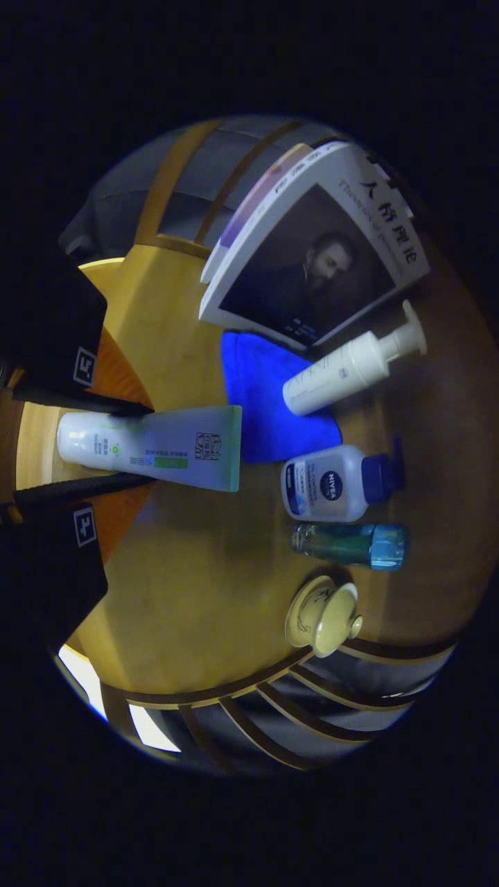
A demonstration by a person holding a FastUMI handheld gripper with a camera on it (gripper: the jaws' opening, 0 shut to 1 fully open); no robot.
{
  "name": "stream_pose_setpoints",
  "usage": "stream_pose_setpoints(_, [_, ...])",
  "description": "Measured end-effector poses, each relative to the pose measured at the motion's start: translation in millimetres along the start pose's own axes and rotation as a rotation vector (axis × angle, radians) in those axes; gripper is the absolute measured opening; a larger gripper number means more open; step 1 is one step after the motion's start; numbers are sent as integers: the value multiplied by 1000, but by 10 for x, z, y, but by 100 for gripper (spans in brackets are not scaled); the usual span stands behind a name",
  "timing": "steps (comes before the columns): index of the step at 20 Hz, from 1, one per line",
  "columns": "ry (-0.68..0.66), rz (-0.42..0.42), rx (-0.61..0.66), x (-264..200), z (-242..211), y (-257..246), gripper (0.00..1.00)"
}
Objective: Pull open the drawer, take out the items inside it, and place them on the countertop above the cabinet.
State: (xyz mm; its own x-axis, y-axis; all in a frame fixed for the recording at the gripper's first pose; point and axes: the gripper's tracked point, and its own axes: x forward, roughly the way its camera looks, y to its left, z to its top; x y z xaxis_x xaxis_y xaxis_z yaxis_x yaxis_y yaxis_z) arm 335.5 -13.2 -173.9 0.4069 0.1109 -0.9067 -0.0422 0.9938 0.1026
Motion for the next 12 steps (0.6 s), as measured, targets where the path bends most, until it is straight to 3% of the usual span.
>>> stream_pose_setpoints(7, [-15, 57, 65, 59, -52, 124, 62])
stream_pose_setpoints(10, [-72, 71, 105, -78, -41, 114, 80])
stream_pose_setpoints(12, [-113, 28, 89, -185, -89, 18, 92])
